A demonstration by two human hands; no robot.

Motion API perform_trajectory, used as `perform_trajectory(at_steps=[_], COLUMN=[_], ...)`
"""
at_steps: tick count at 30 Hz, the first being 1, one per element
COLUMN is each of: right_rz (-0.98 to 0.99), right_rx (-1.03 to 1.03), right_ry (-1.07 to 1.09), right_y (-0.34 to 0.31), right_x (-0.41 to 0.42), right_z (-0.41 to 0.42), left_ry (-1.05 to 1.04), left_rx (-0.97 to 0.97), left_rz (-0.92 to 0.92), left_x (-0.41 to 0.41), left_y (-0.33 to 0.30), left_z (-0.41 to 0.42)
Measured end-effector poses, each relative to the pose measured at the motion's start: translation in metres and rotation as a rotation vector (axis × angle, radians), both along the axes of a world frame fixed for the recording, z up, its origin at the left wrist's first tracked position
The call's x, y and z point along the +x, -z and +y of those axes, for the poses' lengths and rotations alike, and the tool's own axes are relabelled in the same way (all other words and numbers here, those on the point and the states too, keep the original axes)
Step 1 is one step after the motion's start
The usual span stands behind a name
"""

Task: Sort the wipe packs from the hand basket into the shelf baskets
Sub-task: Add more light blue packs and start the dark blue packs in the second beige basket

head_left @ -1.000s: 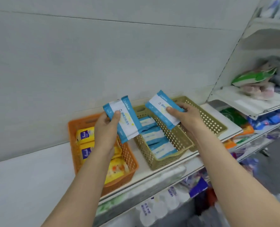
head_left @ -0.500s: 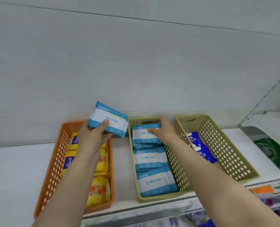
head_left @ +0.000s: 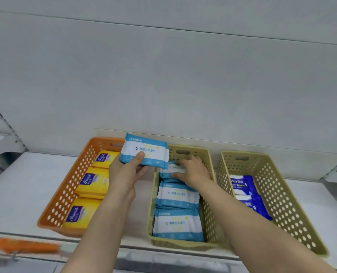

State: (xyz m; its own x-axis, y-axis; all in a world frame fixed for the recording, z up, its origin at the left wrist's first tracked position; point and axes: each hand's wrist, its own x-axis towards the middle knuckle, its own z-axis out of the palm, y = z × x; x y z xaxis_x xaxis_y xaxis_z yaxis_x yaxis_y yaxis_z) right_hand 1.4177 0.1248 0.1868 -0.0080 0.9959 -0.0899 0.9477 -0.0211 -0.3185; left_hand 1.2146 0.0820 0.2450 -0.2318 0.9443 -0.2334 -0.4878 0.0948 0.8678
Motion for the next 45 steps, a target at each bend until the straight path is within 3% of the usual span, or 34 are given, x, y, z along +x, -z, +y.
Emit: perform_trajectory(at_steps=[3, 7, 9, 11, 13, 16, 18, 22, 25, 31, 38, 45], right_rz=[0.044, 0.705, 0.856, 0.917, 0.866, 0.813, 0.728, 0.517, 0.276, 0.019, -0.113, -0.202], right_rx=[0.014, 0.19, 0.14, -0.044, -0.117, 0.036, 0.045, -0.126, -0.155, -0.093, 0.065, -0.143], right_ry=[0.0, 0.214, 0.097, -0.091, -0.132, 0.045, 0.106, -0.018, -0.11, -0.155, -0.163, -0.247], right_y=[-0.002, -0.036, -0.057, -0.068, -0.069, -0.07, -0.066, -0.047, -0.038, -0.019, -0.011, -0.007], right_x=[0.0, 0.003, 0.006, 0.006, 0.008, 0.026, 0.039, 0.03, 0.017, 0.006, 0.003, 0.0], right_z=[-0.001, -0.004, -0.007, -0.012, -0.014, -0.012, -0.015, -0.027, -0.031, -0.042, -0.043, -0.038], left_ry=[-0.023, -0.002, 0.035, 0.083, 0.092, -0.006, 0.007, 0.199, 0.189, 0.189, 0.178, 0.186], left_rx=[-0.009, -0.02, -0.011, 0.008, 0.038, 0.077, 0.095, 0.01, 0.004, -0.011, -0.006, 0.003], left_rz=[-0.012, 0.005, 0.032, 0.066, 0.147, 0.621, 0.79, 0.769, 0.795, 0.89, 0.939, 0.966], left_x=[0.01, 0.016, 0.021, 0.029, 0.035, 0.035, 0.033, 0.033, 0.029, 0.029, 0.031, 0.031], left_y=[0.004, 0.01, 0.012, 0.014, 0.017, 0.029, 0.038, 0.051, 0.055, 0.061, 0.059, 0.055], left_z=[-0.008, -0.016, -0.02, -0.023, -0.025, -0.026, -0.028, -0.028, -0.026, -0.027, -0.027, -0.031])
